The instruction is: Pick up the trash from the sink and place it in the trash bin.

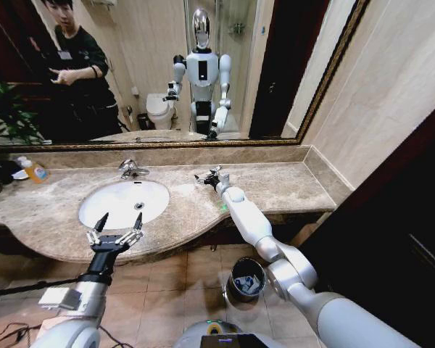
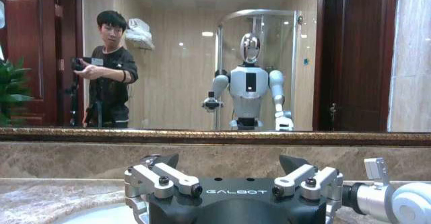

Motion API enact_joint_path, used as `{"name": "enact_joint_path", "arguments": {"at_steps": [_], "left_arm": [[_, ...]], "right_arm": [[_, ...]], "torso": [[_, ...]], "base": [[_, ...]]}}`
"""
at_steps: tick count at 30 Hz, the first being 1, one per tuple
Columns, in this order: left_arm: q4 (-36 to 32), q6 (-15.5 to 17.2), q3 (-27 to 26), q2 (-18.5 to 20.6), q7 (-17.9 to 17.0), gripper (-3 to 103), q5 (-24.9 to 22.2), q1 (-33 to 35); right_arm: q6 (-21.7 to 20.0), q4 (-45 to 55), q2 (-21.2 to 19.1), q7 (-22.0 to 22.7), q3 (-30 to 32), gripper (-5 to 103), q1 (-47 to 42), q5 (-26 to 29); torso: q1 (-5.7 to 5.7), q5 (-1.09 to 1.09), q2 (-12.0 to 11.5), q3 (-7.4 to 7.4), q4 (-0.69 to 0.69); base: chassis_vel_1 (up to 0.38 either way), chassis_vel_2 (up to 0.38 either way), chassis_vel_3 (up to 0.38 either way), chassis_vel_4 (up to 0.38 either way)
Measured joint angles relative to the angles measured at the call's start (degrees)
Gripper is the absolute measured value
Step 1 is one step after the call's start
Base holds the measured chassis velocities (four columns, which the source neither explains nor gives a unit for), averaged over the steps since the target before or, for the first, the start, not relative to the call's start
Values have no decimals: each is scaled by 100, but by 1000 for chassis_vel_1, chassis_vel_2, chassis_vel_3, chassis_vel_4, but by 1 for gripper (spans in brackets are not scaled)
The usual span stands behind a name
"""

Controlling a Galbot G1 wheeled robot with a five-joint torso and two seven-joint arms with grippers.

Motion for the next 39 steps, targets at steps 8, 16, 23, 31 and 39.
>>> {"name": "enact_joint_path", "arguments": {"at_steps": [8,16,23,31,39], "left_arm": [[0,0,0,0,0,100,0,0],[0,0,0,0,0,100,0,0],[0,0,0,0,0,100,0,0],[0,0,0,0,0,100,0,0],[0,0,0,0,0,100,0,0]], "right_arm": [[-288,42,0,72,-118,100,-21,-13],[-652,361,0,369,-324,100,-211,-123],[-942,758,0,680,-542,100,-395,25],[-1106,1401,-1,1022,-752,100,-480,392],[-449,569,-1,735,-499,100,54,293]], "torso": [[0,0,0,0,0],[0,0,0,0,0],[0,0,0,-1,-1],[0,0,0,0,1],[0,0,0,0,0]], "base": [[0,0,0,0],[0,0,0,0],[0,0,0,0],[0,0,0,0],[0,0,0,0]]}}
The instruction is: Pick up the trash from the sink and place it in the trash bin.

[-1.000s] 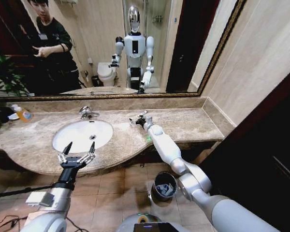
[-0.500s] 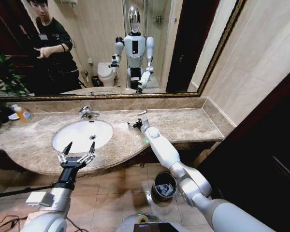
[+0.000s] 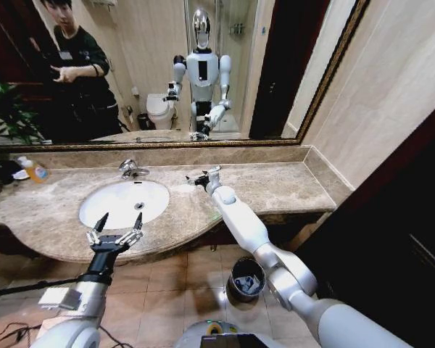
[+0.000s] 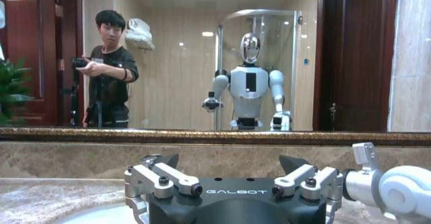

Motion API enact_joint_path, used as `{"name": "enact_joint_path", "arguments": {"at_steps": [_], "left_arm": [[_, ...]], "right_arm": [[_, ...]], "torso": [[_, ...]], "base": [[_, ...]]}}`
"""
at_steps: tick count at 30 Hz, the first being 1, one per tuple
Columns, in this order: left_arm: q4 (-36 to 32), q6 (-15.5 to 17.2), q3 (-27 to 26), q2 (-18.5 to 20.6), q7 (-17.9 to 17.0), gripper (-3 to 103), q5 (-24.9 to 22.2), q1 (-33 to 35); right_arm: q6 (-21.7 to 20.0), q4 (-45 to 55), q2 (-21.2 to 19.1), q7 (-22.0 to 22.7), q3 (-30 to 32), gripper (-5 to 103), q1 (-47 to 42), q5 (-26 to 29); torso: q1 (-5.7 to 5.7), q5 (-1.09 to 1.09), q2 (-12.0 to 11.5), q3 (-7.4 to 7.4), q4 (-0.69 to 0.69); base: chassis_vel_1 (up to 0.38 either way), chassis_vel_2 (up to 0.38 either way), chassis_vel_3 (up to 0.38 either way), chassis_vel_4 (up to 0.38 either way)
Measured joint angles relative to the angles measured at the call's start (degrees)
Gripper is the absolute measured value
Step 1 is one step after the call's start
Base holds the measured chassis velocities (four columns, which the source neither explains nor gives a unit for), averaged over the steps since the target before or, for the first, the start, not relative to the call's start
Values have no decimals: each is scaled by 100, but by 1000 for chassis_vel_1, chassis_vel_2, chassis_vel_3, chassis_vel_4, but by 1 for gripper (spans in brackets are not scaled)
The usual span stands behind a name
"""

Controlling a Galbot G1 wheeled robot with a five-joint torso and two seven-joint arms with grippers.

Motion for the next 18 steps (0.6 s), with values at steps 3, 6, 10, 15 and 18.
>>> {"name": "enact_joint_path", "arguments": {"at_steps": [3,6,10,15,18], "left_arm": [[0,0,0,0,0,100,0,0],[0,0,0,-1,0,100,0,0],[0,0,0,0,0,100,0,0],[0,0,0,0,0,100,0,0],[0,0,0,0,0,100,0,0]], "right_arm": [[164,-367,0,-166,27,100,177,-4],[188,-498,0,-236,19,100,222,-30],[258,-765,0,-256,46,100,362,-55],[226,-822,1,-262,48,100,432,-60],[193,-860,1,-263,50,100,459,-60]], "torso": [[0,0,0,0,0],[0,1,0,0,0],[0,0,0,0,0],[0,1,0,0,0],[0,0,0,0,0]], "base": [[0,0,0,0],[0,0,0,0],[0,0,0,0],[0,0,0,0],[0,0,0,0]]}}
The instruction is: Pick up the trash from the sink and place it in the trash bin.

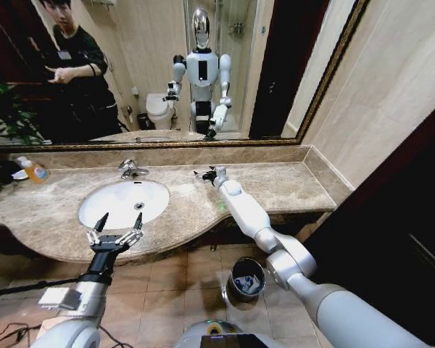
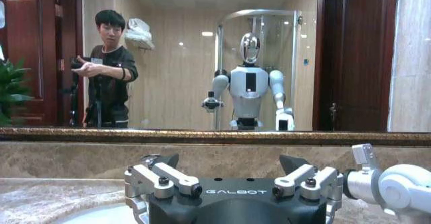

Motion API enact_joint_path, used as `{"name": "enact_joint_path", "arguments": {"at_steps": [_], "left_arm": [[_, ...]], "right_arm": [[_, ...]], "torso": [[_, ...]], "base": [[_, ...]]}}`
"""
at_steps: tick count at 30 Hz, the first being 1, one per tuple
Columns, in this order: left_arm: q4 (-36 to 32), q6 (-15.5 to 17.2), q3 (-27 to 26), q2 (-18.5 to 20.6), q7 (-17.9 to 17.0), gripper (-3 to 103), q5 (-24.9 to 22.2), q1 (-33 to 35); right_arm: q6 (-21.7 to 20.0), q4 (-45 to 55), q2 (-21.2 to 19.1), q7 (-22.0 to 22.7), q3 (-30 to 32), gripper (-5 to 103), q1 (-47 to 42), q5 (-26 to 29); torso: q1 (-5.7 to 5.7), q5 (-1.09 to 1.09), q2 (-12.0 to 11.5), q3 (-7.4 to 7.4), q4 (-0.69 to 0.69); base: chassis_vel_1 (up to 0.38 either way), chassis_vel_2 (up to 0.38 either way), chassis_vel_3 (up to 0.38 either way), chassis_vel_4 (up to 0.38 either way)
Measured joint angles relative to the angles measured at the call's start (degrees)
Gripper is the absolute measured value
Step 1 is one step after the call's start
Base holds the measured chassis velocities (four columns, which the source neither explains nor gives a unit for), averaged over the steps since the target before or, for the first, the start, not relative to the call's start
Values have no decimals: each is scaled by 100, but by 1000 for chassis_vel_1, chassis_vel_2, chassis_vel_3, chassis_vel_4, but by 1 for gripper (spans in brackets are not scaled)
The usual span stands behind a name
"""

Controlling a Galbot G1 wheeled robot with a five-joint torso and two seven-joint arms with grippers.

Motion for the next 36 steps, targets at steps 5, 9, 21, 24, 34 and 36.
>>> {"name": "enact_joint_path", "arguments": {"at_steps": [5,9,21,24,34,36], "left_arm": [[0,0,0,0,0,100,0,0],[0,0,0,0,0,100,0,0],[0,0,0,0,0,100,0,0],[0,0,0,0,0,100,0,0],[0,0,0,0,0,100,0,0],[0,0,0,0,0,100,0,0]], "right_arm": [[-28,-2,0,-35,-15,100,-19,-2],[-86,6,0,-87,-22,100,-71,-9],[-89,-91,0,-208,-16,100,-66,-69],[-89,-88,0,-222,-25,100,-124,-99],[-804,471,0,114,-95,100,-368,-153],[-915,715,-1,212,-174,100,-470,-166]], "torso": [[0,0,0,0,0],[0,0,0,0,0],[0,0,0,0,0],[0,0,0,0,0],[0,0,0,0,0],[0,0,0,0,-1]], "base": [[0,0,0,0],[0,0,0,0],[0,0,0,0],[0,0,0,0],[0,0,0,0],[0,0,0,0]]}}
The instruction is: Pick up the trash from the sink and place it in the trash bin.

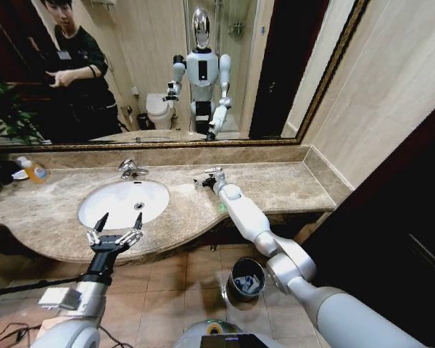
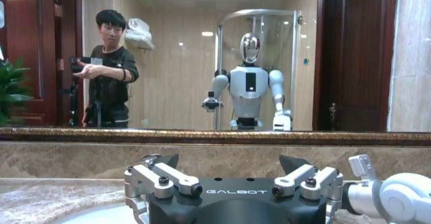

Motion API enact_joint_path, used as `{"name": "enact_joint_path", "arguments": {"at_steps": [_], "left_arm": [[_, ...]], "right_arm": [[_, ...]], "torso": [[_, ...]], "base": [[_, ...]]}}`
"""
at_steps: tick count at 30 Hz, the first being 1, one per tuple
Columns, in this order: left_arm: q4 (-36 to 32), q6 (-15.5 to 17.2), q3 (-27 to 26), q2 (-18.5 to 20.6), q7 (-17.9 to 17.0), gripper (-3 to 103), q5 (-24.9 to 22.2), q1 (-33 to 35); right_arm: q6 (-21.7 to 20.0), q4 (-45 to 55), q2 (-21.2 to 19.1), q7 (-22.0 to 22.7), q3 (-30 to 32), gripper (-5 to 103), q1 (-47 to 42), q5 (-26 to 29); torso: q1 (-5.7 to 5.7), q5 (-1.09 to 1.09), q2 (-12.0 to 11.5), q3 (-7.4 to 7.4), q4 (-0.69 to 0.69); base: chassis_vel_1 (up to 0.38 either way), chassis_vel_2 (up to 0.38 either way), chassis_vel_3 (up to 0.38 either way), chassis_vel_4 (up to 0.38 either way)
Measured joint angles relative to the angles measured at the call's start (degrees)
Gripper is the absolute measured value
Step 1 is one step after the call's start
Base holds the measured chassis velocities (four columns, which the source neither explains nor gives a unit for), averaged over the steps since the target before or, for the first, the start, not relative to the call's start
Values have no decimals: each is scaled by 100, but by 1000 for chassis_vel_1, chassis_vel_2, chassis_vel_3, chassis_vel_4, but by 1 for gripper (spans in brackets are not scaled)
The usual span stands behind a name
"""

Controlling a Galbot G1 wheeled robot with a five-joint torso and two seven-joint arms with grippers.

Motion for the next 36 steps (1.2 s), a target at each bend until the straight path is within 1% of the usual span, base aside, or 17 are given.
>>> {"name": "enact_joint_path", "arguments": {"at_steps": [3,6,8,9,13,16,18,19,22,26,30,31,34,36], "left_arm": [[0,0,0,0,-1,100,0,0],[0,0,0,0,0,100,0,0],[0,0,0,0,0,100,0,0],[0,0,0,0,0,100,0,0],[0,0,0,0,0,100,0,0],[0,0,0,0,-1,100,0,0],[0,0,0,0,0,100,0,0],[0,0,0,0,0,100,0,0],[0,0,0,0,0,100,0,0],[0,0,0,0,0,100,0,0],[0,0,0,0,0,100,0,0],[0,0,0,0,0,100,0,0],[0,0,0,0,0,100,0,0],[-1,0,0,0,0,100,0,0]], "right_arm": [[-170,548,1,123,-207,100,-196,9],[-130,722,2,152,-264,100,-236,36],[172,587,1,154,-191,100,-181,23],[172,587,1,154,-191,100,-181,23],[455,365,-1,241,-80,100,-116,-49],[568,293,0,268,-45,100,-90,-115],[734,179,0,390,-5,100,-12,-154],[734,179,0,390,-5,100,-12,-154],[905,59,0,434,46,100,88,-126],[968,-38,1,433,56,100,157,-111],[1316,-563,1,392,133,100,461,-125],[1316,-563,1,392,133,100,461,-125],[1342,-1046,1,356,186,100,730,-121],[1342,-1177,1,367,181,100,802,-95]], "torso": [[-1,0,0,-1,2],[-1,0,1,-1,2],[-1,0,0,-1,2],[-1,0,0,-1,2],[0,0,0,0,1],[-1,0,0,0,1],[-1,0,0,0,1],[-1,0,0,0,1],[0,0,0,0,1],[-1,1,0,0,1],[0,1,0,0,0],[0,1,0,0,0],[0,0,0,0,1],[0,0,0,0,1]], "base": [[0,0,0,0],[0,0,0,0],[0,0,0,0],[0,0,0,0],[0,0,0,0],[0,0,0,0],[0,0,0,0],[0,0,0,0],[0,0,0,0],[0,0,0,0],[0,0,0,0],[0,0,0,0],[0,0,0,0],[0,0,0,0]]}}
